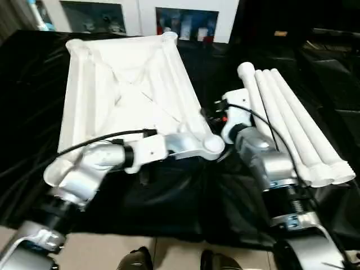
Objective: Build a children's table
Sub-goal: Rotate table base, then pick table leg
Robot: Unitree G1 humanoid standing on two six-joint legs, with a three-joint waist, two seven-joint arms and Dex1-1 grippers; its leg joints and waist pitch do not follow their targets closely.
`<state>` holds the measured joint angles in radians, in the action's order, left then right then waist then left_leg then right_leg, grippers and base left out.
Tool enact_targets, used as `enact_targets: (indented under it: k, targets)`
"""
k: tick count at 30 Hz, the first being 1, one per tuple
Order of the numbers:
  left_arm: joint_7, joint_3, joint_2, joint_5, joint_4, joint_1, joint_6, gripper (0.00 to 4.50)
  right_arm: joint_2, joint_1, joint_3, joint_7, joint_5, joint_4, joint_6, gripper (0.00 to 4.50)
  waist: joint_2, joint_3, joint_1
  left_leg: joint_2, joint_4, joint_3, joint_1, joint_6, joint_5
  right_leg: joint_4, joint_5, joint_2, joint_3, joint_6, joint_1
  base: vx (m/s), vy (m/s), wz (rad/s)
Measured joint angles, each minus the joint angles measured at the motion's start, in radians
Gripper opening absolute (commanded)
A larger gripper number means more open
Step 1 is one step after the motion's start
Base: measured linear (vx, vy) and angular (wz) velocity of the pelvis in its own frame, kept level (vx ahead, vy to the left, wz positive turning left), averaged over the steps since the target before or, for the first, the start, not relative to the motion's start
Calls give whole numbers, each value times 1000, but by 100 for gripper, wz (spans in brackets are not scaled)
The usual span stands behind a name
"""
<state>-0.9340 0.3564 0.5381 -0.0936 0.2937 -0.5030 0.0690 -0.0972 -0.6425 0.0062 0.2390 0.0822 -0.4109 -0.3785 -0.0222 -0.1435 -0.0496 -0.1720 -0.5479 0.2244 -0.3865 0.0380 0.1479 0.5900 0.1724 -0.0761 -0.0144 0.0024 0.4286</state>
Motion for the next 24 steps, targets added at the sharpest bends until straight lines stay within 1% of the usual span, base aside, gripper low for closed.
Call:
enact_targets:
  k: [2, 4, 5, 6, 7, 8, 9, 10, 12, 13, 15, 16, 17, 19, 20, 21, 22, 23, 24]
  targets:
    - [0, -8, 12, 0, 6, 7, 24, 0, -19, -8, 0, -3, -12, -2, -16, 264, -4, 2, 3, -1, -3, 0, -3, -2, 0, 8, 2, 0, 0, -1, 6, 0, 0, 0]
    - [0, -23, 27, 0, 7, 20, 46, 0, -39, -25, 1, -4, -18, -2, -47, 264, -6, 4, 15, -3, -6, 0, -3, -1, -1, 12, 3, 2, 0, -2, 7, 0, 0, 0]
    - [-1, -31, 41, 2, 10, 30, 63, 0, -56, -30, 0, -7, -21, 0, -70, 264, -9, 6, 20, -4, -8, 0, -2, 0, 0, 14, 3, 4, 1, -2, 7, 0, 0, 0]
    - [-4, -37, 48, 5, 10, 37, 69, 0, -70, -30, 0, -9, -24, 2, -89, 264, -11, 7, 22, -5, -9, 0, -2, 5, 2, 15, 3, 4, 1, -1, 7, 0, 0, 0]
    - [-14, -46, 50, 14, 10, 44, 66, 47, -82, -30, 0, -13, -30, 2, -104, 253, -13, 8, 23, -5, -10, 0, -1, 6, 2, 17, 3, 4, 1, -1, 7, 0, 0, 0]
    - [-27, -57, 57, 31, 4, 53, 56, 59, -89, -31, 0, -16, -38, 2, -118, 253, -13, 8, 26, -5, -13, 0, -1, 6, 2, 20, 3, 4, 2, -1, 7, 0, 0, 0]
    - [-35, -66, 62, 42, 0, 61, 51, 59, -93, -31, 0, -17, -39, 2, -123, 253, -13, 8, 27, -6, -15, 0, 0, 6, 2, 21, 3, 4, 2, -1, 7, 0, 0, 0]
    - [-52, -75, 72, 62, -16, 74, 28, 64, -94, -34, 0, -20, -41, 0, -127, 285, -15, 8, 28, -6, -16, 0, -1, 7, 1, 22, 3, 4, 2, -1, 7, 0, 0, 0]
    - [-88, -94, 97, 102, -43, 94, -2, 89, -106, -46, -1, -32, -47, -15, -142, 289, -18, 8, 24, -7, -18, 0, -1, 8, 0, 24, 3, 4, 2, -2, 8, 0, 0, 0]
    - [-99, -103, 104, 118, -54, 103, -10, 89, -112, -57, -3, -38, -50, -31, -148, 289, -19, 8, 21, -7, -19, 0, -1, 8, 0, 24, 3, 4, 2, -3, 8, 0, 0, 0]
    - [-112, -121, 126, 143, -86, 113, -11, 102, -126, -99, -10, -44, -58, -84, -174, 324, -23, 8, 16, -7, -21, 0, -3, 8, 0, 25, 2, 4, 2, -4, 8, 0, 0, 0]
    - [-114, -130, 131, 148, -95, 112, -12, 116, -132, -110, -10, -46, -59, -99, -178, 334, -24, 9, 13, -6, -22, 0, -3, 8, 0, 25, 2, 4, 2, -4, 7, 0, 0, 0]
    - [-119, -142, 133, 159, -100, 112, -12, 127, -136, -119, -10, -47, -59, -112, -180, 335, -27, 10, 9, -6, -22, 0, -3, 8, 0, 25, 2, 3, 2, -4, 7, 0, 0, 0]
    - [-118, -154, 134, 164, -100, 111, -6, 135, -138, -135, -9, -59, -66, -139, -189, 339, -30, 11, 6, -6, -24, 0, -4, 8, 0, 25, 1, 2, 2, -4, 7, 0, 0, 0]
    - [-106, -157, 132, 163, -100, 109, 4, 142, -140, -141, -9, -65, -73, -150, -196, 363, -31, 12, 5, -6, -25, 0, -5, 7, 0, 25, 1, 2, 2, -5, 7, 0, 0, 0]
    - [-91, -165, 126, 160, -100, 106, 16, 155, -144, -148, -9, -78, -79, -166, -203, 372, -33, 13, 3, -6, -26, -1, -5, 7, 1, 26, 1, 2, 2, -5, 7, 0, 0, 0]
    - [-82, -168, 121, 160, -100, 100, 17, 169, -147, -154, -10, -87, -80, -184, -204, 376, -35, 14, 2, -6, -27, -1, -6, 7, 1, 26, 0, 2, 2, -5, 7, 0, 0, 0]
    - [-71, -175, 115, 160, -103, 94, 16, 169, -147, -159, -11, -98, -81, -199, -208, 376, -37, 15, 2, -6, -28, -1, -6, 7, 1, 27, 0, 2, 2, -5, 7, 0, 0, 0]
    - [-62, -183, 111, 161, -110, 92, 3, 179, -148, -169, -12, -106, -83, -220, -212, 376, -39, 16, 3, -6, -30, -1, -6, 7, 1, 28, 0, 2, 2, -5, 7, 0, 0, 0]
